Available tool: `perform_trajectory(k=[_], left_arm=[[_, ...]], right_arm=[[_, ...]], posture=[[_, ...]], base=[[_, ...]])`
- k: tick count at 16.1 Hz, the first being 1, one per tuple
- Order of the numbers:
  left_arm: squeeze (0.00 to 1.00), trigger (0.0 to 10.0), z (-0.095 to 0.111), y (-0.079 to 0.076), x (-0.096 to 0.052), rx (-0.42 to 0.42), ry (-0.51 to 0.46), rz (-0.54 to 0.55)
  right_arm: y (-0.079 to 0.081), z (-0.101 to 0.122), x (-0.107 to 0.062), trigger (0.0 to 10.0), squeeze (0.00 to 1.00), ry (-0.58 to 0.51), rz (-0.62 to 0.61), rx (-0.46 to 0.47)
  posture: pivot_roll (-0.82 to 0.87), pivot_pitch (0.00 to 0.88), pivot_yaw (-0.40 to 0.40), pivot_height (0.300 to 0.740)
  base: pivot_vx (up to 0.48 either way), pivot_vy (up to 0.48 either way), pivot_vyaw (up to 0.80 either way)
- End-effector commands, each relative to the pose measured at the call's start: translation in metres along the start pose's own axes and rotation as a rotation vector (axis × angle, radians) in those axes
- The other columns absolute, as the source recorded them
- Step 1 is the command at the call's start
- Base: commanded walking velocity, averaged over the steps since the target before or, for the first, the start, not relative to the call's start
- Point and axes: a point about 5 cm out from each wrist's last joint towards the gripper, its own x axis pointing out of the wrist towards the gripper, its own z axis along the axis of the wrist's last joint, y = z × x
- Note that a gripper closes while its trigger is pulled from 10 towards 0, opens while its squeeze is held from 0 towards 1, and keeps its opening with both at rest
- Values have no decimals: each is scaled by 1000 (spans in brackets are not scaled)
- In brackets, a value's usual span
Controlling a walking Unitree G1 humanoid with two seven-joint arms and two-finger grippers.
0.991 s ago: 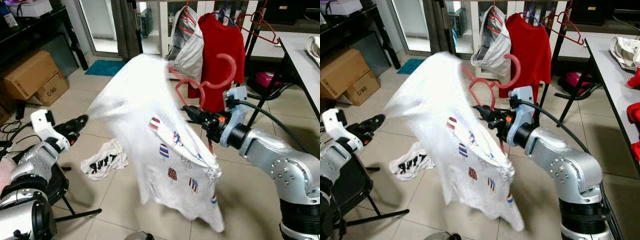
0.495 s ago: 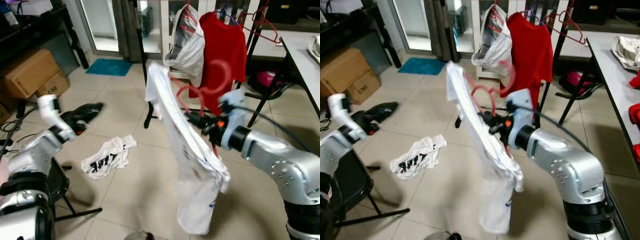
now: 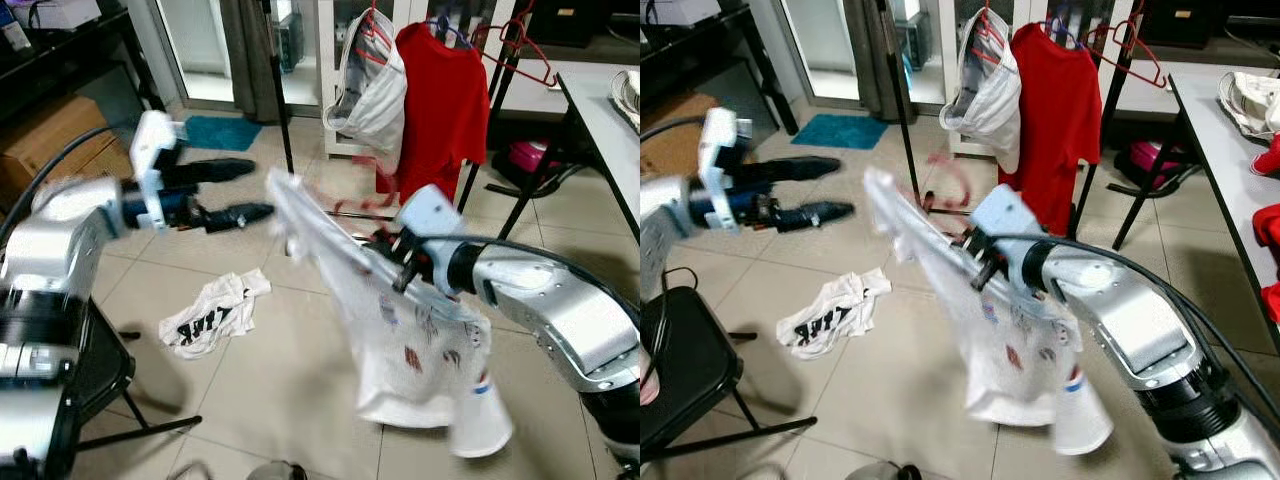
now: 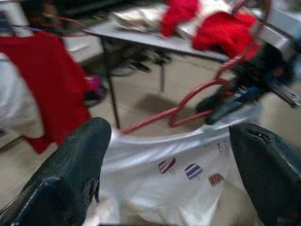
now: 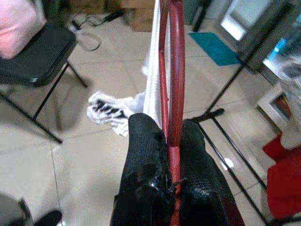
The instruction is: Hang hanger
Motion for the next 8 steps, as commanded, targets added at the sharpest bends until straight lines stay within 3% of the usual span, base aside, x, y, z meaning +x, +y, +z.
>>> perform_trajectory(k=[1, 2, 5, 8], left_arm=[[0, 10000, 10, 1, 0, 53, 51, -60], [0, 10000, 11, 2, 0, 58, 65, -74], [0, 10000, 0, 10, 3, 134, 252, -145], [0, 10000, 4, 14, 20, 186, 249, -198]], right_arm=[[0, 13, 0, 0, 0, -41, 29, -71], [0, 14, 0, 0, 0, -41, 40, -82], [7, 21, 2, 0, 0, -34, 157, -204], [13, 27, 2, 0, 0, -39, 217, -259]], posture=[[-48, 0, 110, 740], [-48, 0, 110, 740], [-58, 0, 124, 740], [-58, 0, 123, 740]], base=[[0, 0, 0], [0, 0, 0], [0, 0, 0], [0, 0, 0]])
